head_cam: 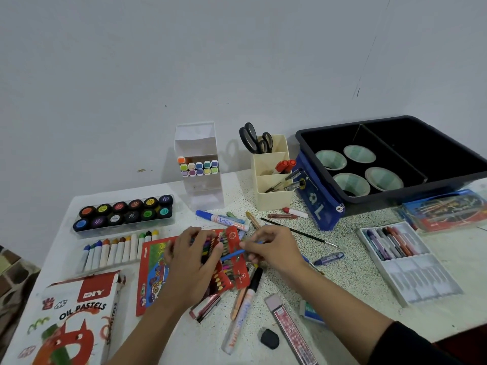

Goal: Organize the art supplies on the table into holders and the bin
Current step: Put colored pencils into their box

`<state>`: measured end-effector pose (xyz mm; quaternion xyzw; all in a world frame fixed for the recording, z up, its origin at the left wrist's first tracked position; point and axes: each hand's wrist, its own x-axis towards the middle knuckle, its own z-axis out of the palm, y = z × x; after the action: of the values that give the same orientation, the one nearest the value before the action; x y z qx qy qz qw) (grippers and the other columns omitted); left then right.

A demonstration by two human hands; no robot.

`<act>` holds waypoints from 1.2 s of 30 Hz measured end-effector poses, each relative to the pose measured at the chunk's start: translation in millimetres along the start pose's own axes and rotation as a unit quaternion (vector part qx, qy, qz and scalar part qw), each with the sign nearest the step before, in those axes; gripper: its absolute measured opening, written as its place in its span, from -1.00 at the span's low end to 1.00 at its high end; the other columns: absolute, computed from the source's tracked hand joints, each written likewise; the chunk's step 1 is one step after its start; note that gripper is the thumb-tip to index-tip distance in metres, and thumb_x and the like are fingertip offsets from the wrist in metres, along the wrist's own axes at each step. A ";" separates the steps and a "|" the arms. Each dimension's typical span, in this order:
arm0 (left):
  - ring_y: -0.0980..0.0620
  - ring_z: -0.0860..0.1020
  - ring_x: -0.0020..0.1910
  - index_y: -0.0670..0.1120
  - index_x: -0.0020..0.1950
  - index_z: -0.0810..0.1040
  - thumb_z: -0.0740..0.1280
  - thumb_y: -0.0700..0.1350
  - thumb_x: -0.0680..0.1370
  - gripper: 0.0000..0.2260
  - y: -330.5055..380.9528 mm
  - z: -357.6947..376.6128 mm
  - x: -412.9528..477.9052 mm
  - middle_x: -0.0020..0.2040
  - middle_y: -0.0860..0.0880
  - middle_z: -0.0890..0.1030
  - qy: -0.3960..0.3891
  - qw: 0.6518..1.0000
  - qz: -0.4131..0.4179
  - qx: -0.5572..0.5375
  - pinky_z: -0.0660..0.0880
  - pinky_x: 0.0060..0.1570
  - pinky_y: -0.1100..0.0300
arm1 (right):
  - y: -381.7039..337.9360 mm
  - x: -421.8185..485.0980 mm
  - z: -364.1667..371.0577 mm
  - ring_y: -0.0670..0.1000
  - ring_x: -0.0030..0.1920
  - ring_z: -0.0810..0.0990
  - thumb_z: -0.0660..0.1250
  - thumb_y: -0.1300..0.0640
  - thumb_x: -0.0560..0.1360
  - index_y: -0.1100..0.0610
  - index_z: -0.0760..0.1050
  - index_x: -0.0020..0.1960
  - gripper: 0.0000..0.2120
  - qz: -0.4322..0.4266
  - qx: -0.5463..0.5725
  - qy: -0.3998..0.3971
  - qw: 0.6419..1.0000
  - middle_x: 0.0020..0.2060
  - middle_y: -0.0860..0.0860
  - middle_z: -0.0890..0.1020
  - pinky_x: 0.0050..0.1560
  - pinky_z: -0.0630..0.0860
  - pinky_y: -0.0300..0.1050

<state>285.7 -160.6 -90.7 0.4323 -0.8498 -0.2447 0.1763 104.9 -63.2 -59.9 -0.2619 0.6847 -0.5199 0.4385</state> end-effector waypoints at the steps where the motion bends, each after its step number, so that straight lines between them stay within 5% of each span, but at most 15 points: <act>1: 0.12 0.25 0.40 0.31 0.17 0.31 -0.10 0.39 0.48 -0.62 0.3 -0.4 -0.1 0.30 0.11 0.34 -0.001 1.000 0.001 0.001 -0.08 0.48 -0.03 | -1.8 0.9 1.1 0.00 -0.45 0.59 0.57 0.24 0.40 0.32 0.62 -0.13 -0.82 -0.009 -0.044 0.006 0.999 -0.34 0.14 0.69 -0.44 0.49 -0.22; 6: 0.11 0.26 0.41 0.30 0.19 0.32 -0.10 0.41 0.47 -0.58 -1.3 0.8 1.2 0.32 0.10 0.35 0.003 1.000 0.001 0.017 -0.05 0.49 -0.06 | -0.7 6.3 13.7 -0.07 -0.29 0.68 0.58 0.16 0.40 0.23 0.62 -0.29 -0.79 -0.097 -0.189 0.036 0.977 -0.31 0.01 0.69 -0.25 0.65 -0.15; 10: 0.08 0.26 0.42 0.21 0.26 0.39 -0.07 0.43 0.47 -0.47 -3.4 2.6 1.6 0.33 0.08 0.36 0.015 0.999 0.001 0.037 -0.03 0.49 -0.09 | 8.7 3.5 24.4 -0.22 -0.29 0.56 0.60 0.12 0.39 0.13 0.61 -0.32 -0.79 -0.180 -0.254 0.043 0.949 -0.33 -0.17 0.61 -0.21 0.43 -0.39; 13: 0.07 0.26 0.43 0.23 0.26 0.38 -0.08 0.43 0.48 -0.48 -4.7 2.9 2.3 0.33 0.08 0.36 0.021 0.999 -0.009 0.035 -0.04 0.48 -0.08 | 16.0 0.9 26.3 -0.17 -0.16 0.50 0.58 0.11 0.40 0.06 0.61 -0.27 -0.84 -0.256 -0.347 0.022 0.902 -0.18 -0.14 0.52 -0.11 0.45 -0.28; 16: 0.08 0.25 0.44 0.26 0.24 0.38 -0.10 0.42 0.51 -0.53 -4.2 2.7 1.6 0.34 0.07 0.36 0.020 0.999 -0.002 0.028 -0.05 0.49 -0.07 | 18.2 -2.2 18.2 -0.15 -0.05 0.52 0.50 0.11 0.48 0.03 0.65 -0.09 -0.96 -0.245 -0.332 0.009 0.911 -0.05 -0.11 0.50 0.03 0.55 -0.25; 20: 0.11 0.23 0.45 0.26 0.22 0.37 -0.13 0.34 0.55 -0.58 -6.1 2.9 0.0 0.37 0.07 0.36 0.021 1.000 0.002 0.020 -0.08 0.49 -0.03 | 16.7 -2.4 -1.5 -0.18 -0.06 0.53 0.43 0.18 0.52 0.03 0.65 0.06 -0.86 -0.224 -0.375 0.016 0.899 -0.04 -0.13 0.55 0.01 0.53 -0.27; 23: 0.07 0.23 0.46 0.19 0.26 0.41 -0.03 0.28 0.56 -0.61 -4.2 2.7 -0.3 0.40 0.04 0.35 0.021 0.999 -0.003 0.031 -0.09 0.49 -0.04 | 16.0 -2.2 -4.3 -0.19 -0.12 0.53 0.42 0.26 0.52 0.03 0.69 0.00 -0.84 -0.239 -0.411 0.002 0.880 -0.12 -0.15 0.58 -0.03 0.50 -0.28; 31: 0.05 0.25 0.45 0.14 0.28 0.45 0.08 0.21 0.54 -0.63 5.7 4.1 -2.9 0.38 0.02 0.37 0.023 0.999 -0.007 0.036 -0.05 0.49 -0.07 | 13.6 -1.4 14.9 -0.29 -0.22 0.53 0.50 0.25 0.46 0.07 0.65 -0.13 -0.90 -0.249 -0.349 -0.033 0.903 -0.23 -0.19 0.61 -0.15 0.40 -0.48; 36: 0.08 0.21 0.45 0.11 0.29 0.44 0.20 0.06 0.63 -0.76 4.9 0.9 -5.1 0.39 0.03 0.35 0.028 1.000 -0.002 0.014 -0.08 0.48 -0.01 | 14.5 1.0 7.9 -0.17 -0.23 0.59 0.57 0.15 0.40 0.00 0.63 -0.19 -0.87 -0.206 -0.335 0.003 0.919 -0.29 -0.20 0.62 -0.19 0.48 -0.36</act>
<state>285.0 -153.8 -89.1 0.4430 -0.8469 -0.2213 0.1935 112.7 -63.2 -74.5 -0.5274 0.7511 -0.3394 0.2061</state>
